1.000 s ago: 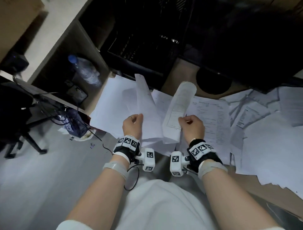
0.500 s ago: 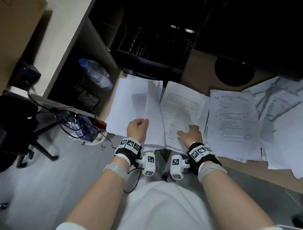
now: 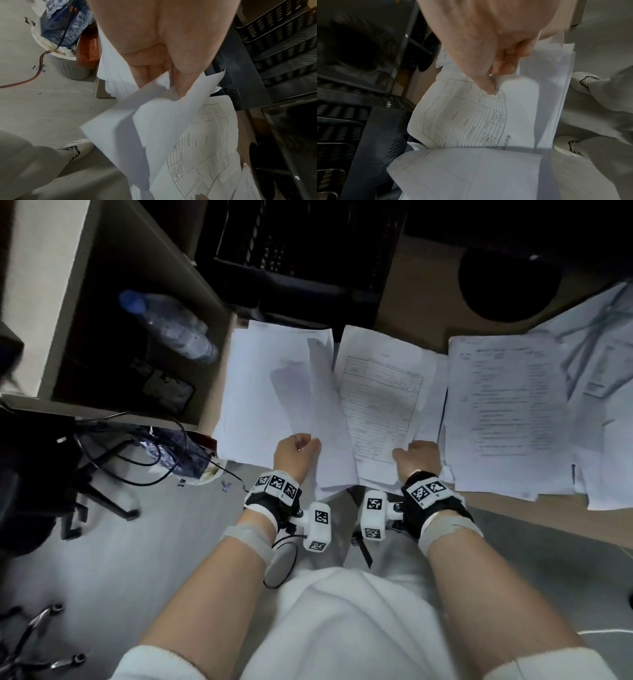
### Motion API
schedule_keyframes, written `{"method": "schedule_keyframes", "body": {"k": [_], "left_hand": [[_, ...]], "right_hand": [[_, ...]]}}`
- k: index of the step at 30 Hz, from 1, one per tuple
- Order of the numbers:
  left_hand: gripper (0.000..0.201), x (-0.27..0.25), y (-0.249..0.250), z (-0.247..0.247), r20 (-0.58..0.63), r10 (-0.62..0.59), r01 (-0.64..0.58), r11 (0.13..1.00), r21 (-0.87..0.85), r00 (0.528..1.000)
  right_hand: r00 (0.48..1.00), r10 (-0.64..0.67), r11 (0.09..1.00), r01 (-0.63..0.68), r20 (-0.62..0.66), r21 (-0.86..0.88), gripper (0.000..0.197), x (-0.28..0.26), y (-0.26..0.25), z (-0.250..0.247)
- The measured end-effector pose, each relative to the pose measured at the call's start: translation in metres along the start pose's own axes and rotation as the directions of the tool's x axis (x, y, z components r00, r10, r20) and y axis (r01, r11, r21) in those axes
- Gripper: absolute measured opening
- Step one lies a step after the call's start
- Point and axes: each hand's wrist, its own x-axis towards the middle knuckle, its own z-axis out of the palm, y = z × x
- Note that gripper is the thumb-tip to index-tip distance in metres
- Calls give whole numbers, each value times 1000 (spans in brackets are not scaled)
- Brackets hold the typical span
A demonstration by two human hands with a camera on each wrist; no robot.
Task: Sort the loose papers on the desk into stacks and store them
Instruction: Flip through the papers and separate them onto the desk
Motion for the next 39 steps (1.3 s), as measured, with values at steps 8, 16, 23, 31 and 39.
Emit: {"method": "schedule_keyframes", "body": {"k": [8,16,23,31,39], "left_hand": [[13,-20,29,3,-39,14,-19,989,-148,999],[3,-37,82,18,24,210,-196,943,-268,977],[21,-58,111,40,-48,96,-104,754,-649,994],[23,-84,79,92,-127,-20,-19,955,-296,992],[50,-110,108,188,-38,73,-79,979,-189,997]], "right_hand": [[997,28,999,-26,-66,29,46,-7,10,-36],[965,-253,933,226,67,280,50,-26,-20,-62],[913,-283,884,130,295,448,51,-28,-31,-104],[905,-394,890,332,162,314,18,-1,15,-149],[970,-239,968,233,53,91,36,57,70,-225]]}}
